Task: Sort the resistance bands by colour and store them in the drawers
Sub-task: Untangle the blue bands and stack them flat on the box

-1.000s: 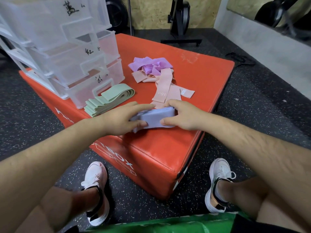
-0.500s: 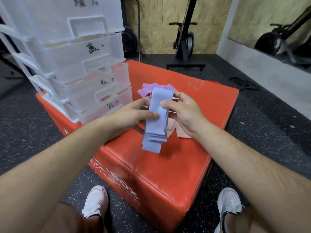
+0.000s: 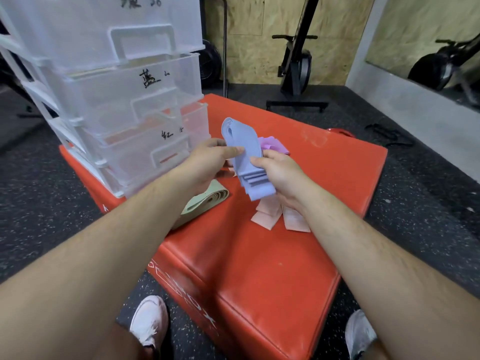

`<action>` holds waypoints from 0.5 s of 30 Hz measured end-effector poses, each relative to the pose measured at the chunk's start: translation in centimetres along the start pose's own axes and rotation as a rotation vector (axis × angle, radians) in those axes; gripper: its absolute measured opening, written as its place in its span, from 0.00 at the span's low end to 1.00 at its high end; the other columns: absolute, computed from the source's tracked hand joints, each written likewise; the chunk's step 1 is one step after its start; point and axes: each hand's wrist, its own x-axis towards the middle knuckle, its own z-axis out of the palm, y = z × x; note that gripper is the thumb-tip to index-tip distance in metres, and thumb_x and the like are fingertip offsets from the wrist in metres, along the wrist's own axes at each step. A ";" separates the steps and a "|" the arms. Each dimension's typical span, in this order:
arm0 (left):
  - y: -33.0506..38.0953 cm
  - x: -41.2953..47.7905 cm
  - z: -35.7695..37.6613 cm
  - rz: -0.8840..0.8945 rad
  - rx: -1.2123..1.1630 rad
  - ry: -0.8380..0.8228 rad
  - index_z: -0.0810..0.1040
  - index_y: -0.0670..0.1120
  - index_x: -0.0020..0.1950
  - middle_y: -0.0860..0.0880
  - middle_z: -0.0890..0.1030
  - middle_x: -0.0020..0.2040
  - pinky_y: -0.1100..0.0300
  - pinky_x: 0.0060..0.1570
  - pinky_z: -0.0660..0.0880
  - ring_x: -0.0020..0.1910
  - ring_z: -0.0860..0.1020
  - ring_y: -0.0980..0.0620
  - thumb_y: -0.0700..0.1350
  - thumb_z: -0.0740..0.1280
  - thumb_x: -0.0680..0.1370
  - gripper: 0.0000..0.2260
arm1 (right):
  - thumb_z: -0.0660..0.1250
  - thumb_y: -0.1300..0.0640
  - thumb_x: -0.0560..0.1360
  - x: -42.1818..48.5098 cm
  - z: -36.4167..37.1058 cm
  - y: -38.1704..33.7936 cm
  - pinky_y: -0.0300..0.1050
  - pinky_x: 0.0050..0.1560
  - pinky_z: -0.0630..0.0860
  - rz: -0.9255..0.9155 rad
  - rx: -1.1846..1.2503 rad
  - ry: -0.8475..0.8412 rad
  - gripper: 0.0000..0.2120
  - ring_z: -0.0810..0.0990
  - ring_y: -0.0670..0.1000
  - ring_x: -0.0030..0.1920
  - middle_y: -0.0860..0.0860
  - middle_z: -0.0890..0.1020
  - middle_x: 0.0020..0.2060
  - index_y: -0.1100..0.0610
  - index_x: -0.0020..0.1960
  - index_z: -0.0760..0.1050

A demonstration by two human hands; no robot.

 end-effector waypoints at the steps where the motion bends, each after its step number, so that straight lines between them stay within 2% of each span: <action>1: 0.0 0.7 -0.2 -0.003 -0.025 0.025 0.77 0.41 0.57 0.42 0.80 0.48 0.55 0.41 0.79 0.42 0.78 0.45 0.43 0.74 0.73 0.15 | 0.68 0.57 0.78 0.8 0.2 -0.1 0.63 0.57 0.80 -0.003 -0.015 0.008 0.07 0.85 0.61 0.51 0.58 0.86 0.50 0.54 0.55 0.81; 3: -0.1 2.0 -0.6 0.005 -0.046 0.087 0.77 0.41 0.53 0.42 0.80 0.47 0.50 0.46 0.79 0.41 0.77 0.45 0.43 0.74 0.73 0.12 | 0.69 0.57 0.76 2.3 0.6 -0.1 0.63 0.57 0.81 0.001 -0.031 0.014 0.06 0.86 0.61 0.50 0.57 0.87 0.48 0.52 0.52 0.82; 5: -0.2 2.9 -0.9 0.002 0.009 0.161 0.75 0.45 0.49 0.42 0.79 0.46 0.50 0.47 0.78 0.39 0.77 0.46 0.41 0.72 0.74 0.07 | 0.69 0.58 0.75 3.7 1.1 0.0 0.58 0.55 0.82 0.016 -0.049 0.015 0.05 0.86 0.60 0.47 0.56 0.87 0.45 0.53 0.48 0.83; 7: -0.6 3.8 -1.3 -0.035 0.104 0.192 0.74 0.42 0.53 0.43 0.78 0.44 0.52 0.41 0.78 0.38 0.77 0.46 0.41 0.71 0.73 0.11 | 0.68 0.59 0.75 4.6 1.5 0.4 0.50 0.46 0.79 0.039 -0.121 0.019 0.03 0.82 0.56 0.42 0.53 0.83 0.39 0.54 0.43 0.80; 9: -1.0 4.6 -1.4 -0.072 0.198 0.164 0.72 0.41 0.59 0.42 0.77 0.43 0.53 0.37 0.76 0.36 0.76 0.47 0.41 0.70 0.70 0.19 | 0.68 0.58 0.75 5.5 1.9 1.1 0.43 0.37 0.70 0.085 -0.215 0.016 0.09 0.75 0.51 0.36 0.50 0.76 0.33 0.54 0.36 0.73; 10: -1.1 4.6 -1.3 -0.081 0.232 0.156 0.71 0.42 0.61 0.42 0.77 0.44 0.52 0.38 0.76 0.38 0.76 0.46 0.41 0.70 0.70 0.21 | 0.67 0.58 0.75 5.8 2.1 1.3 0.43 0.34 0.66 0.104 -0.249 0.010 0.12 0.71 0.49 0.34 0.49 0.72 0.32 0.53 0.35 0.70; 12: -1.8 5.1 -1.1 -0.082 0.314 0.169 0.66 0.45 0.68 0.42 0.77 0.51 0.49 0.44 0.79 0.44 0.78 0.45 0.40 0.69 0.71 0.26 | 0.68 0.57 0.74 6.6 2.2 1.9 0.43 0.34 0.64 0.145 -0.303 0.001 0.10 0.70 0.50 0.35 0.49 0.72 0.34 0.54 0.36 0.69; 13: -2.1 5.2 -0.9 -0.058 0.373 0.173 0.64 0.45 0.71 0.44 0.77 0.54 0.52 0.47 0.79 0.49 0.78 0.45 0.39 0.69 0.72 0.28 | 0.68 0.57 0.74 6.9 2.4 2.1 0.43 0.34 0.65 0.166 -0.310 -0.001 0.07 0.72 0.51 0.37 0.50 0.74 0.36 0.54 0.39 0.71; 15: -2.7 5.8 -0.8 0.006 0.533 0.165 0.70 0.43 0.67 0.46 0.77 0.55 0.59 0.44 0.73 0.52 0.77 0.45 0.38 0.68 0.73 0.23 | 0.68 0.56 0.73 7.4 2.8 2.6 0.43 0.38 0.71 0.194 -0.320 -0.004 0.05 0.77 0.53 0.42 0.53 0.79 0.42 0.57 0.45 0.75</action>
